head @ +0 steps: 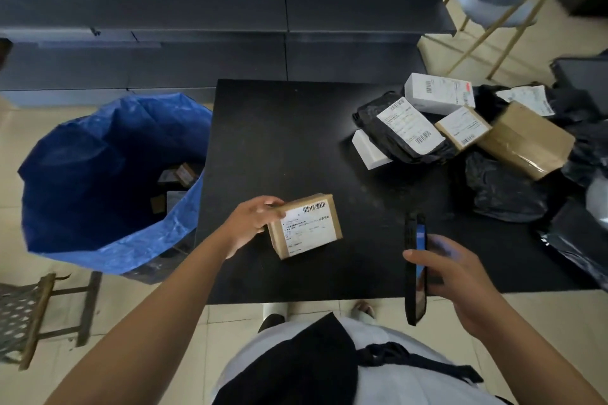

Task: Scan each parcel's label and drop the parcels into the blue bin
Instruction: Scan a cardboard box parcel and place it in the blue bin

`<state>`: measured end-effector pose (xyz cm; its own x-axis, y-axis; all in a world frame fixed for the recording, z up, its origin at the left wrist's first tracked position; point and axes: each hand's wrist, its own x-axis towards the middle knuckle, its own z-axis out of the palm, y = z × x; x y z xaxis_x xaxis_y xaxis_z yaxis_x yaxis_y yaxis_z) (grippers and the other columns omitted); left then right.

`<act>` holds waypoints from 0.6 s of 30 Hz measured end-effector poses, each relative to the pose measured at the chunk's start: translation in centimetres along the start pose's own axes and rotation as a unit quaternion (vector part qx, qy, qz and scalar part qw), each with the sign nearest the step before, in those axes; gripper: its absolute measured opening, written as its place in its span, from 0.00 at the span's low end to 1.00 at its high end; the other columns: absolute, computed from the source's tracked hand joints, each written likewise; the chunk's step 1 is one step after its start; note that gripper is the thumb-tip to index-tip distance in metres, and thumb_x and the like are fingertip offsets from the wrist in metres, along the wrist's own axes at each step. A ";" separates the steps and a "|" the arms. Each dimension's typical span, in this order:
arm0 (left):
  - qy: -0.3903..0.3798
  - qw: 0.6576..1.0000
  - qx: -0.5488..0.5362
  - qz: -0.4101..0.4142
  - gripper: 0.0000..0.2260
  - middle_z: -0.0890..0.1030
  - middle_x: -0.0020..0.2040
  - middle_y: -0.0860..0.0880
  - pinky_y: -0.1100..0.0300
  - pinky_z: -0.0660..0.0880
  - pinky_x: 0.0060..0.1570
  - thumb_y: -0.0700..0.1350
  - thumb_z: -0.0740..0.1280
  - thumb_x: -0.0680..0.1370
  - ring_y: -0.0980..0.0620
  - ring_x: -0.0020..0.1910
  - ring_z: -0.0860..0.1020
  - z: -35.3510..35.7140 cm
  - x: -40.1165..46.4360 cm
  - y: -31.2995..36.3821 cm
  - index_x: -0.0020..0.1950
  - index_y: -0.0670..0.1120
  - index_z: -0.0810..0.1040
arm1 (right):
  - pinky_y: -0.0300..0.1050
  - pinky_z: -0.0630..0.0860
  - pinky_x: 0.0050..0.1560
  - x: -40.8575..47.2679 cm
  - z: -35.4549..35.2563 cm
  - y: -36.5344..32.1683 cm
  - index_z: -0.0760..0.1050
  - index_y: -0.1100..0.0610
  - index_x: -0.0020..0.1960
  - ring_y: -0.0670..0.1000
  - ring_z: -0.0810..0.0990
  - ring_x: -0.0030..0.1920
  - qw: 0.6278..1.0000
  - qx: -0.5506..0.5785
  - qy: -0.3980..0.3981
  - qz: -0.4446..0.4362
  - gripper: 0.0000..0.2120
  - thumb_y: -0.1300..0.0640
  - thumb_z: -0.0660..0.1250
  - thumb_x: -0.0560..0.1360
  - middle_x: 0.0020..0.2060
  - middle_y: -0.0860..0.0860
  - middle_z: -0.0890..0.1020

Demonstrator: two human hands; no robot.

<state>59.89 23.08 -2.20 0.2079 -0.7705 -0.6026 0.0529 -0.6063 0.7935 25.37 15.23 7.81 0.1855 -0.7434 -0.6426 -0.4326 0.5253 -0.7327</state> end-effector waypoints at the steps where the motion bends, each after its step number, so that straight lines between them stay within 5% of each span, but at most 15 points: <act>1: -0.007 1.000 -0.011 -0.014 0.22 0.84 0.57 0.51 0.49 0.72 0.65 0.58 0.74 0.64 0.50 0.62 0.78 -0.3 0.3 0.2 0.57 0.57 0.82 | 0.54 0.80 0.47 -0.3 0.5 -0.1 0.78 0.55 0.66 0.61 0.85 0.53 1.000 0.003 0.009 0.004 0.23 0.57 0.77 0.72 0.56 0.58 0.84; 6: -0.016 0.999 -0.020 -0.023 0.14 0.85 0.55 0.51 0.54 0.70 0.63 0.53 0.72 0.73 0.51 0.62 0.78 -1.3 1.8 -0.8 0.57 0.54 0.83 | 0.51 0.80 0.46 -2.0 3.1 0.1 0.80 0.55 0.63 0.59 0.85 0.52 0.999 0.026 0.027 0.023 0.19 0.58 0.76 0.73 0.55 0.57 0.85; 9: -0.021 0.999 -0.027 -0.010 0.11 0.85 0.57 0.50 0.56 0.71 0.62 0.46 0.71 0.78 0.50 0.65 0.77 -1.7 2.3 -1.2 0.60 0.53 0.82 | 0.53 0.81 0.48 -2.6 4.6 0.7 0.80 0.54 0.64 0.59 0.84 0.54 0.999 0.024 0.029 0.028 0.24 0.54 0.79 0.69 0.56 0.56 0.85; 14: -0.011 0.999 -0.033 0.034 0.33 0.74 0.72 0.50 0.47 0.67 0.72 0.58 0.78 0.65 0.49 0.71 0.71 -3.5 1.5 -2.0 0.69 0.61 0.73 | 0.52 0.83 0.50 -3.0 5.6 1.3 0.77 0.52 0.68 0.58 0.84 0.57 0.998 -0.024 0.032 0.049 0.43 0.41 0.80 0.55 0.60 0.54 0.84; 18: -0.003 0.992 0.110 0.065 0.53 0.55 0.81 0.52 0.42 0.60 0.76 0.52 0.83 0.65 0.48 0.79 0.57 -2.4 0.2 -4.0 0.79 0.65 0.52 | 0.51 0.83 0.44 -3.1 6.2 -1.1 0.79 0.52 0.62 0.57 0.87 0.43 0.988 -0.148 -0.018 0.040 0.24 0.52 0.80 0.69 0.51 0.54 0.86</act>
<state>62.08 25.86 -5.29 0.1923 -0.8457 -0.4978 -0.1875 -0.5296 0.8272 30.70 19.51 9.21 0.1696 -0.6863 -0.7073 -0.6846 0.4343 -0.5855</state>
